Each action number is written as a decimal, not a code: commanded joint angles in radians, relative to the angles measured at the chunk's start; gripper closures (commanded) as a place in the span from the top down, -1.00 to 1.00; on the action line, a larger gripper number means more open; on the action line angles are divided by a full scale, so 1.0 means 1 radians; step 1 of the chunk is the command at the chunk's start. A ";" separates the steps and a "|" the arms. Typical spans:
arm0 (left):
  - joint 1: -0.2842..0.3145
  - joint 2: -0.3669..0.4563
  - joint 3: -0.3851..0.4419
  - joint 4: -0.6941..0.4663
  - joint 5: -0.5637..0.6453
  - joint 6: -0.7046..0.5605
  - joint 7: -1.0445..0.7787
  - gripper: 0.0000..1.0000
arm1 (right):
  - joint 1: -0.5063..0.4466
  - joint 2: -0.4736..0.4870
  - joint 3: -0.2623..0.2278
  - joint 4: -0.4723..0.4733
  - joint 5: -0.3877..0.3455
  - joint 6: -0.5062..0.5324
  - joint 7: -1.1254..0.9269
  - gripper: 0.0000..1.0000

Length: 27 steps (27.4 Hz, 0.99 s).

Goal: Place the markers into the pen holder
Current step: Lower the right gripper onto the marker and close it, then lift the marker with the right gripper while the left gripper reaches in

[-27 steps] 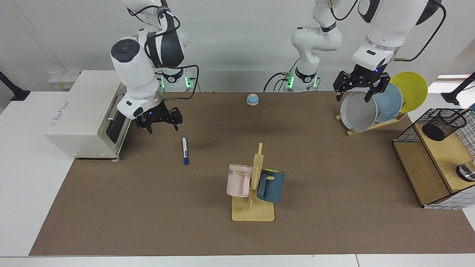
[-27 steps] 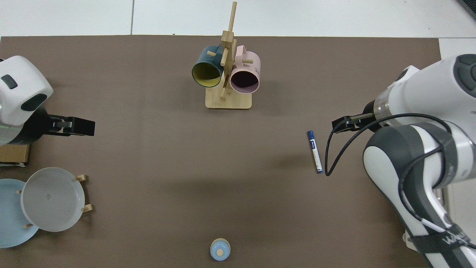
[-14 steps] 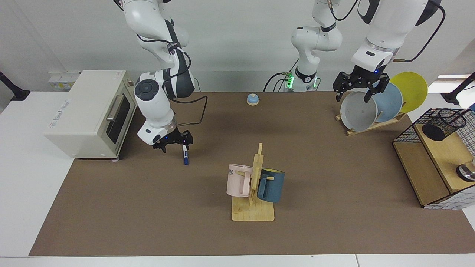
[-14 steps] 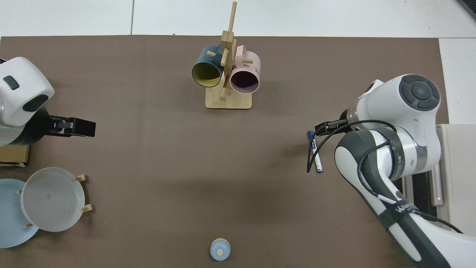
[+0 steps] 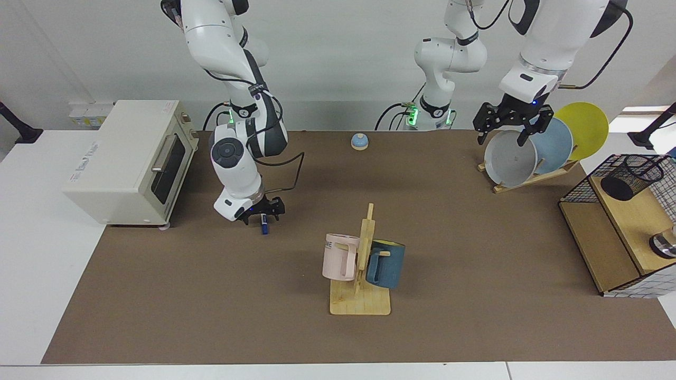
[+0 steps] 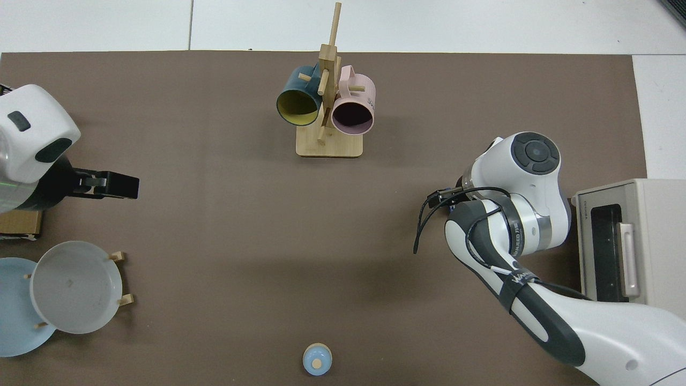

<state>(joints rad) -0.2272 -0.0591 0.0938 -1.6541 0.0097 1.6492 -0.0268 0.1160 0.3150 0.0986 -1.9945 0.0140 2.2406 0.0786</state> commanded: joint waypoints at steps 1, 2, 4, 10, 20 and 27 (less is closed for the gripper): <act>0.005 -0.030 -0.002 -0.033 0.004 -0.002 0.011 1.00 | -0.002 0.010 0.003 -0.020 -0.029 0.020 0.027 0.81; 0.005 -0.030 -0.002 -0.032 0.004 -0.002 0.011 1.00 | -0.004 0.010 0.003 -0.020 -0.034 0.020 0.027 0.73; 0.005 -0.030 -0.002 -0.033 0.004 -0.002 0.011 1.00 | -0.006 0.010 0.003 -0.020 -0.035 0.020 0.027 0.52; 0.005 -0.030 -0.002 -0.033 0.004 -0.002 0.010 1.00 | -0.010 0.013 0.003 -0.020 -0.039 0.020 0.027 -0.40; 0.005 -0.030 -0.002 -0.032 0.004 -0.003 0.011 1.00 | -0.013 0.016 0.003 -0.014 -0.039 0.030 0.027 -1.00; 0.005 -0.030 -0.002 -0.032 0.004 -0.003 0.010 1.00 | -0.015 0.016 0.003 0.005 -0.039 0.016 0.026 -1.00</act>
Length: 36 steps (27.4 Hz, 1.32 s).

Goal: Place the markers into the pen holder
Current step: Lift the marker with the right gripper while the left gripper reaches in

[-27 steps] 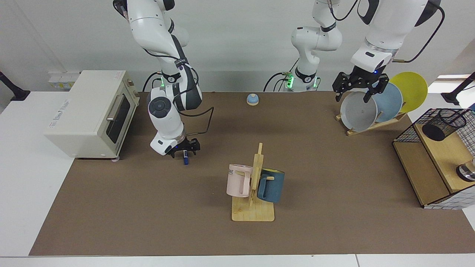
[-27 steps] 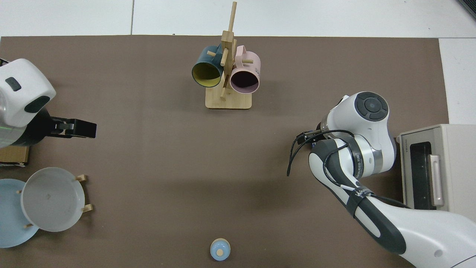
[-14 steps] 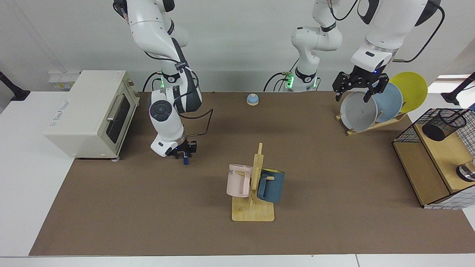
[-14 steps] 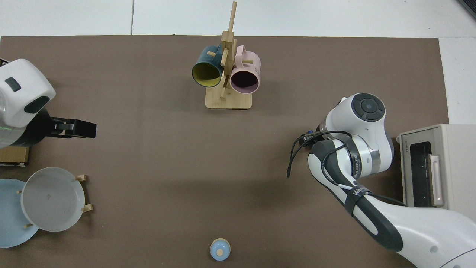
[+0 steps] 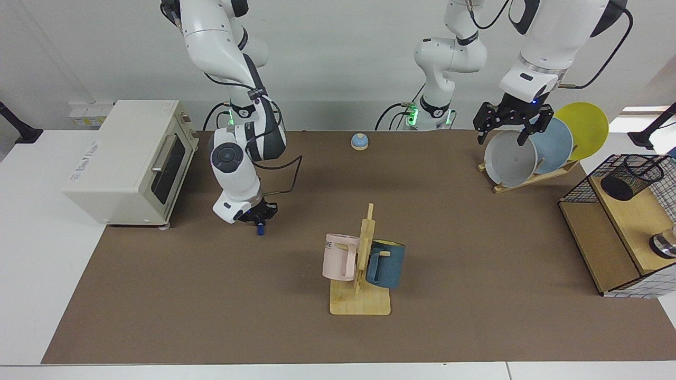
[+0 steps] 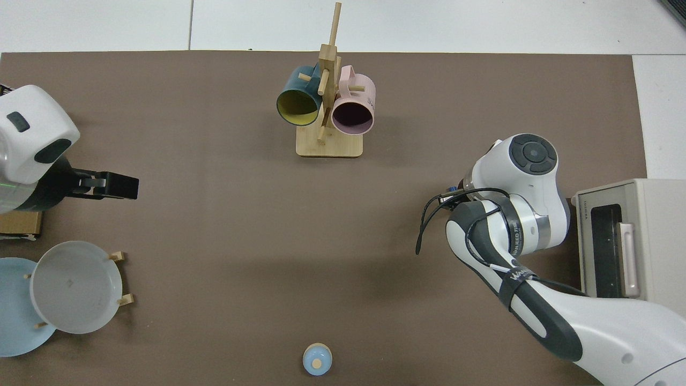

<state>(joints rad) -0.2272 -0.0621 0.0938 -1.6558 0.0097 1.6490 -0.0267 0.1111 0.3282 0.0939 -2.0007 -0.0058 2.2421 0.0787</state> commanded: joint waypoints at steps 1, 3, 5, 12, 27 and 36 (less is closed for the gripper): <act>0.005 -0.027 -0.002 -0.030 0.004 -0.003 0.010 1.00 | -0.010 0.002 0.007 0.014 -0.019 0.011 0.026 -1.00; 0.005 -0.027 -0.002 -0.030 0.004 -0.003 0.010 1.00 | -0.010 -0.005 0.007 0.031 -0.019 -0.002 0.026 -1.00; 0.005 -0.027 -0.002 -0.030 0.004 -0.003 0.008 1.00 | -0.010 -0.012 0.007 0.049 -0.019 -0.033 0.026 -1.00; 0.011 -0.027 0.000 -0.030 -0.002 -0.003 -0.002 1.00 | -0.008 -0.051 0.009 0.146 0.001 -0.163 0.042 -1.00; -0.001 -0.010 -0.020 0.004 -0.011 0.014 -0.024 1.00 | 0.027 -0.156 0.024 0.212 0.004 -0.326 0.314 -1.00; -0.004 -0.012 -0.046 0.004 -0.070 0.006 -0.035 1.00 | 0.051 -0.207 0.024 0.214 0.007 -0.380 0.469 -1.00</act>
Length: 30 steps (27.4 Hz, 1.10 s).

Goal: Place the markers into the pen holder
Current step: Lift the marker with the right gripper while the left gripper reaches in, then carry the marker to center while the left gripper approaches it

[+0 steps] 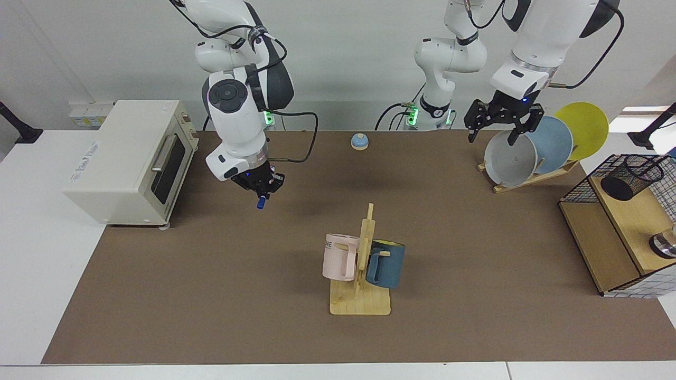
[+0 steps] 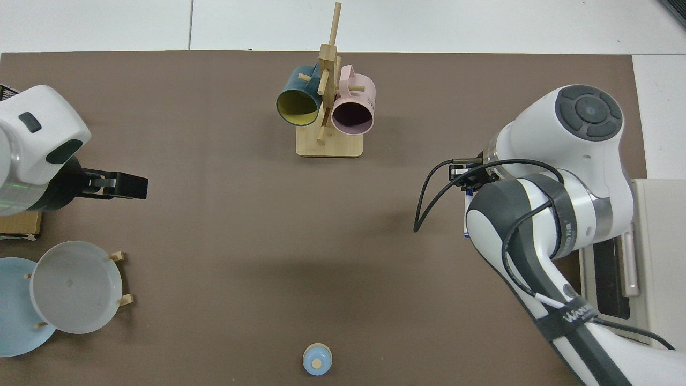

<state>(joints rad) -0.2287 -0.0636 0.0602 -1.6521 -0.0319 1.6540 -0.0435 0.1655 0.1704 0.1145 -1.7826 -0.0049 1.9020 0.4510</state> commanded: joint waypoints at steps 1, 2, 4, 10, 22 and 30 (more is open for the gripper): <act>-0.003 -0.012 -0.019 -0.002 -0.029 0.000 -0.018 1.00 | -0.003 -0.060 0.004 -0.005 0.008 -0.047 0.122 -1.00; -0.003 -0.012 -0.029 -0.003 -0.029 -0.002 -0.016 1.00 | -0.003 -0.068 0.008 -0.005 0.016 -0.054 0.145 -1.00; -0.003 -0.013 -0.049 -0.005 -0.036 -0.002 -0.007 1.00 | -0.003 -0.083 0.010 -0.005 0.064 -0.064 0.181 -1.00; -0.004 -0.019 -0.071 -0.014 -0.101 -0.017 0.127 1.00 | 0.006 -0.121 0.019 -0.005 0.160 -0.103 0.308 -1.00; -0.006 -0.021 -0.148 -0.012 -0.187 -0.034 0.496 1.00 | 0.083 -0.123 0.044 -0.003 0.339 -0.101 0.569 -1.00; -0.008 -0.032 -0.229 -0.014 -0.240 -0.039 0.594 1.00 | 0.124 -0.108 0.048 0.061 0.378 -0.093 0.716 -1.00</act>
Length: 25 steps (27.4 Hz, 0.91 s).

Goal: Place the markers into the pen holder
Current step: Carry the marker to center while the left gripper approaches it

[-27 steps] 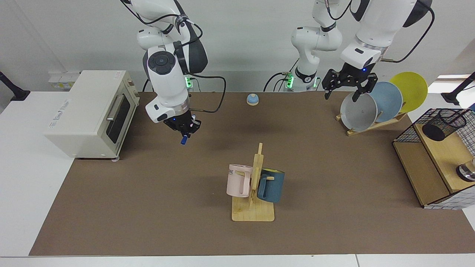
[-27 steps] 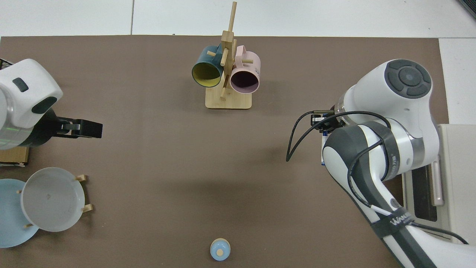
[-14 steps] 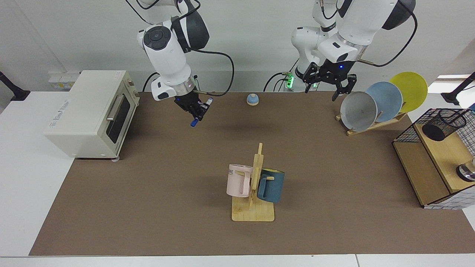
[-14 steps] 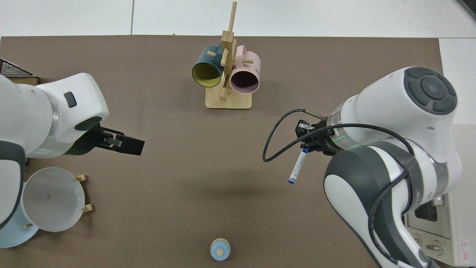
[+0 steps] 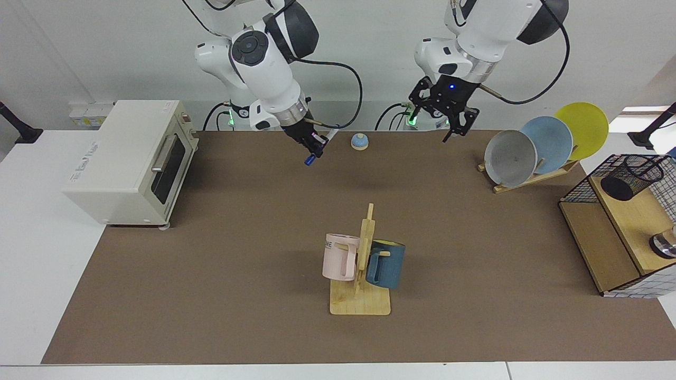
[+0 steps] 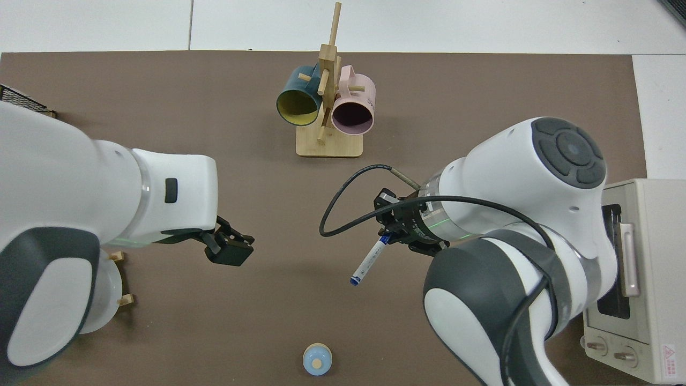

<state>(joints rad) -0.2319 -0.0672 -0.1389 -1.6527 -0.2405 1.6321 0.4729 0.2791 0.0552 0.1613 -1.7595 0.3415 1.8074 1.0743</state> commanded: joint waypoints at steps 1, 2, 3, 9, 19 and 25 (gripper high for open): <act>-0.004 -0.028 -0.037 -0.015 -0.031 -0.017 0.095 1.00 | 0.011 0.009 0.001 0.044 0.040 0.001 0.107 -1.00; -0.004 -0.029 -0.039 -0.018 -0.033 -0.018 0.110 1.00 | 0.011 0.011 0.003 0.049 0.051 0.001 0.118 -1.00; -0.004 -0.029 -0.041 -0.022 -0.037 -0.020 0.122 1.00 | 0.011 0.011 0.003 0.049 0.060 0.001 0.125 -1.00; -0.026 -0.054 -0.057 -0.045 -0.074 -0.017 0.184 1.00 | 0.012 0.011 0.003 0.052 0.096 0.007 0.173 -1.00; -0.089 -0.095 -0.070 -0.110 -0.083 0.035 0.185 1.00 | 0.014 0.011 0.004 0.061 0.135 0.013 0.259 -1.00; -0.104 -0.095 -0.073 -0.139 -0.083 0.058 0.185 1.00 | 0.040 0.021 0.006 0.092 0.139 0.013 0.302 -1.00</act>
<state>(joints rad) -0.3102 -0.1309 -0.2240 -1.7272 -0.3076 1.6376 0.6375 0.3037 0.0564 0.1629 -1.7043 0.4582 1.8099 1.3180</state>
